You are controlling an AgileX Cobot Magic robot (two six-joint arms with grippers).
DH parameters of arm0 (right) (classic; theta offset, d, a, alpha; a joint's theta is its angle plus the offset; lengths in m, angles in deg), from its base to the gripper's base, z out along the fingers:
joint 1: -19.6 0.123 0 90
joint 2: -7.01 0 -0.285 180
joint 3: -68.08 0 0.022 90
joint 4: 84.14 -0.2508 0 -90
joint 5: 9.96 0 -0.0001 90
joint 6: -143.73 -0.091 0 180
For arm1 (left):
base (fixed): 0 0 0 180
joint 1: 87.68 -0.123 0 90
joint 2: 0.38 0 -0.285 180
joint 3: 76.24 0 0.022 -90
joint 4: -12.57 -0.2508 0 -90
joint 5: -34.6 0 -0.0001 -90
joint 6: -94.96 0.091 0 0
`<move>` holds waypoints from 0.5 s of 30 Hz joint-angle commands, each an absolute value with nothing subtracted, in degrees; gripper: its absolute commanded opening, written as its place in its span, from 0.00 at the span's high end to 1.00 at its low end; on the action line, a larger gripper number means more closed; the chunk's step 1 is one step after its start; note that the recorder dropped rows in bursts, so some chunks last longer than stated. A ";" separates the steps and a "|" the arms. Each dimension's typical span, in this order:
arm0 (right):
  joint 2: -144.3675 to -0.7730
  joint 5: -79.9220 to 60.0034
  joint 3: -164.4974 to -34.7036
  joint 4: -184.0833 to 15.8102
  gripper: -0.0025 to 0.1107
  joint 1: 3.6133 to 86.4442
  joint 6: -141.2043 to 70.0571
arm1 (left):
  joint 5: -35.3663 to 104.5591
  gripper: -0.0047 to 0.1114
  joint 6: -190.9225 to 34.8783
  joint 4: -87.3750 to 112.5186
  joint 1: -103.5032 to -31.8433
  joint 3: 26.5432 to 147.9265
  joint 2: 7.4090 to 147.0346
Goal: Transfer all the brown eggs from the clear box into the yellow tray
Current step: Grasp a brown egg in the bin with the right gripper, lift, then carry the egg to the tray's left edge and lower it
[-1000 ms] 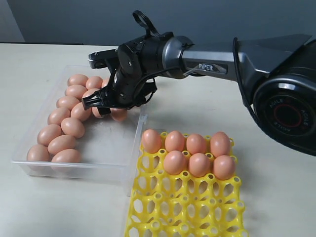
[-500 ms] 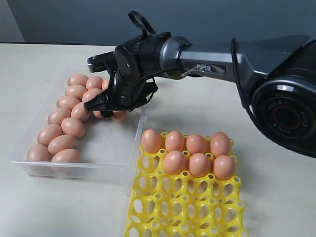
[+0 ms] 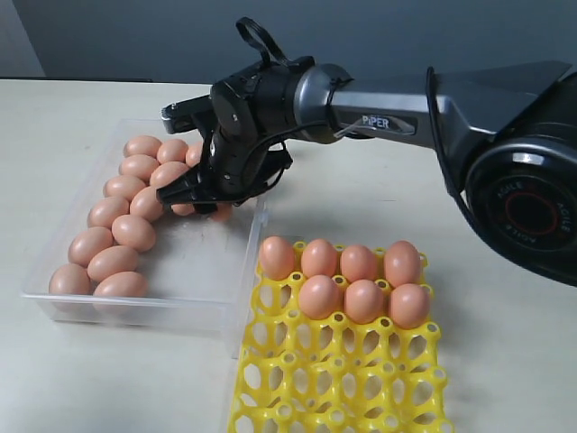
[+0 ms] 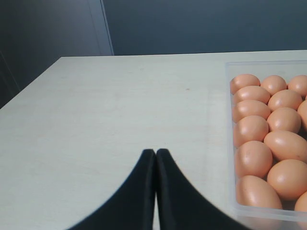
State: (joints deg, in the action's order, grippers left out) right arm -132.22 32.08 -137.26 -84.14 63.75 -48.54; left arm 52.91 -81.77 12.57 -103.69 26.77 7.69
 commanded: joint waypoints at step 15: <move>-102.11 -1.69 -105.90 -83.13 0.98 70.65 -48.94 | 52.28 0.96 -81.80 12.57 -103.42 26.54 7.41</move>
